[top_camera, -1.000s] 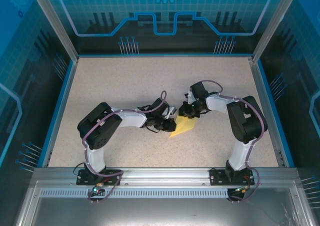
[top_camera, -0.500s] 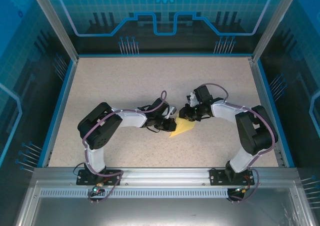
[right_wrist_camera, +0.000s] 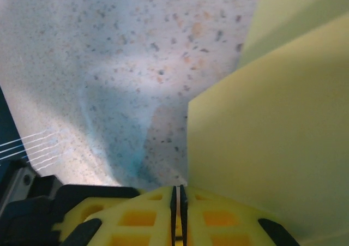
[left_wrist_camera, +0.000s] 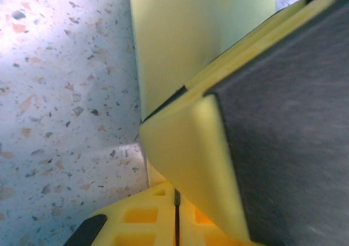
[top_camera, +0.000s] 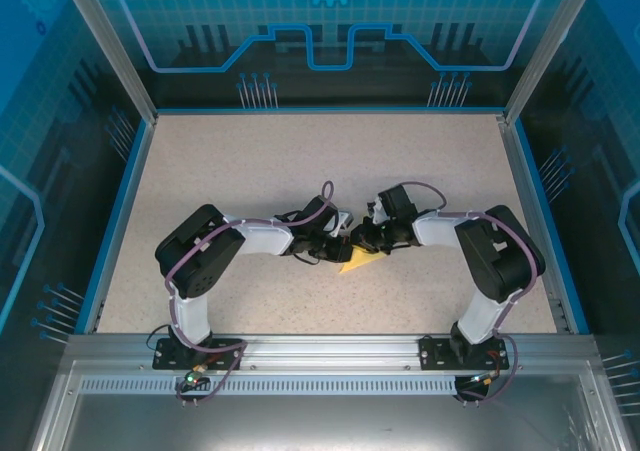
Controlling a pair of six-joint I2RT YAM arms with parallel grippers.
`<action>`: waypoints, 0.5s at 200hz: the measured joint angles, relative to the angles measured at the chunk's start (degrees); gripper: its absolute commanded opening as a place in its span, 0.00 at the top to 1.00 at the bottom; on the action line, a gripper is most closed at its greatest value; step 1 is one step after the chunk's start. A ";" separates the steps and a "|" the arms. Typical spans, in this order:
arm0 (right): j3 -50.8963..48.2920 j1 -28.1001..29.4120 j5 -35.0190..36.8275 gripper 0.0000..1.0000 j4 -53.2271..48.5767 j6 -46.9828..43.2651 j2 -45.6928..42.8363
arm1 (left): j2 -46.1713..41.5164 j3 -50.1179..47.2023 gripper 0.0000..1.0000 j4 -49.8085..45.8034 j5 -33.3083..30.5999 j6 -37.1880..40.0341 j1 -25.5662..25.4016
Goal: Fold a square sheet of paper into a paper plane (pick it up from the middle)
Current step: Fourth fold the wing at the center of the table.
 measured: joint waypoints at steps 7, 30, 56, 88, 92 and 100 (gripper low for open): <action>-0.11 0.00 0.39 0.87 -0.04 -0.02 0.22 | 0.00 0.00 0.93 0.00 0.00 0.07 0.00; -0.17 0.00 1.27 0.87 -0.31 -0.09 0.33 | 0.00 0.00 0.93 0.07 0.00 0.17 0.00; -0.13 0.00 2.64 0.87 -1.40 -0.81 -0.15 | 0.00 -0.02 0.93 0.26 -0.07 0.44 -0.07; 0.02 -0.07 4.15 0.87 -3.19 -1.99 -0.87 | 0.13 0.00 0.93 0.61 -0.07 0.81 -0.20; 0.04 -0.07 4.22 0.87 -3.34 -2.19 -0.92 | 0.13 0.00 0.93 0.61 -0.09 0.98 -0.24; 0.09 -0.09 4.42 0.87 -3.63 -2.40 -1.05 | 0.13 0.00 0.93 0.63 -0.13 1.40 -0.33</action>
